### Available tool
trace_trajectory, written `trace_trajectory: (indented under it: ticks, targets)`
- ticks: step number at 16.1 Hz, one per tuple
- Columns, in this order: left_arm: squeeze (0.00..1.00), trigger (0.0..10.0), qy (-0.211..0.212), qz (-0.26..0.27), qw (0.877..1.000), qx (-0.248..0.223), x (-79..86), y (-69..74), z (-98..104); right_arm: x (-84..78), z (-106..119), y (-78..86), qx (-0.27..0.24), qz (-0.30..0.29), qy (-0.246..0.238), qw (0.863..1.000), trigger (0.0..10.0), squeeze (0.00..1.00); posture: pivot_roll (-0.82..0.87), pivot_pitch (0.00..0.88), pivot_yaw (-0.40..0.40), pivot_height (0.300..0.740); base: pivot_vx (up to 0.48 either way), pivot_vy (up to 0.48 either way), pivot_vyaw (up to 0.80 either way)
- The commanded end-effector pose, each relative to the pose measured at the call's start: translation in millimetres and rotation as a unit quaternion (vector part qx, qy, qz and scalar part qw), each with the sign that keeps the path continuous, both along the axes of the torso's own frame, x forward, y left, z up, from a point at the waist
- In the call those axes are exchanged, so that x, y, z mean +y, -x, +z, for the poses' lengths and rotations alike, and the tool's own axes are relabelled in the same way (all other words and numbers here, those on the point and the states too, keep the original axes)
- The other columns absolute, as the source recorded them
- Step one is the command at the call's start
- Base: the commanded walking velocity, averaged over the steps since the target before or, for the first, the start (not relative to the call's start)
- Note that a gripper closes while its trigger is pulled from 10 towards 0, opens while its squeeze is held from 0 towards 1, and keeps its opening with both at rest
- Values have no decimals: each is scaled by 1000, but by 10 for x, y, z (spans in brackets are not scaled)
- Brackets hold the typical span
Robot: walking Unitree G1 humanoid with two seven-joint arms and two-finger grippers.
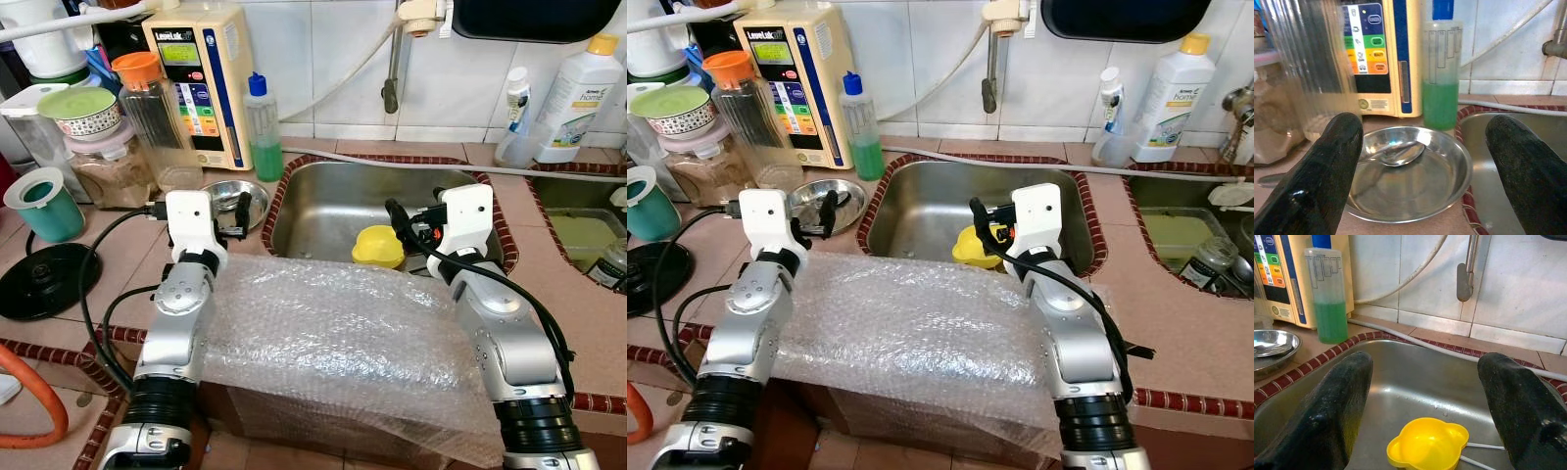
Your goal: Kitchen organization
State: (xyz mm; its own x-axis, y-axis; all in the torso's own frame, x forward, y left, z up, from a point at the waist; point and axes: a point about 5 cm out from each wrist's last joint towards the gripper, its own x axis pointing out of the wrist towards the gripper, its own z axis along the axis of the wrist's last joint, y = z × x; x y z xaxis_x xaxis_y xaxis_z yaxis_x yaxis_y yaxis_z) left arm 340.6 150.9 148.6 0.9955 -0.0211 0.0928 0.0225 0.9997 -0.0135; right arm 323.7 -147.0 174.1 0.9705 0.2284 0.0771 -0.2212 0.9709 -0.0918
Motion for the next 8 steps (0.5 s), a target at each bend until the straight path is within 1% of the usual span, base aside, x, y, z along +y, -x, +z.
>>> trace_trajectory:
  ticks: [1, 4, 5, 6, 8]
  targets:
    - [0, 10000, -4, -12, 1000, 6, -36, 23, -30, -5, 47, 19, -14, -5, 0, 1000, 10000, 0, -41, 0, 95, 740, 0, 0, 0]
    - [0, 10000, -7, -48, 999, 6, -151, 93, -67, -120, 82, 47, -32, -32, 6, 999, 10000, 0, -42, 0, 97, 740, 0, 0, 0]
    - [0, 10000, -16, -79, 997, 6, -211, 152, -81, -196, 94, 71, -38, -43, 17, 998, 10000, 0, -42, 0, 97, 740, 0, 0, 0]
    - [0, 10000, -22, -100, 995, 9, -233, 206, -93, -274, 96, 95, -41, -50, 32, 997, 10000, 0, -40, 0, 96, 740, 0, 0, 0]
    - [0, 10000, -34, -115, 993, 12, -179, 291, -107, -383, 94, 156, -41, -48, 57, 996, 10000, 0, -41, 0, 97, 740, 0, 0, 0]
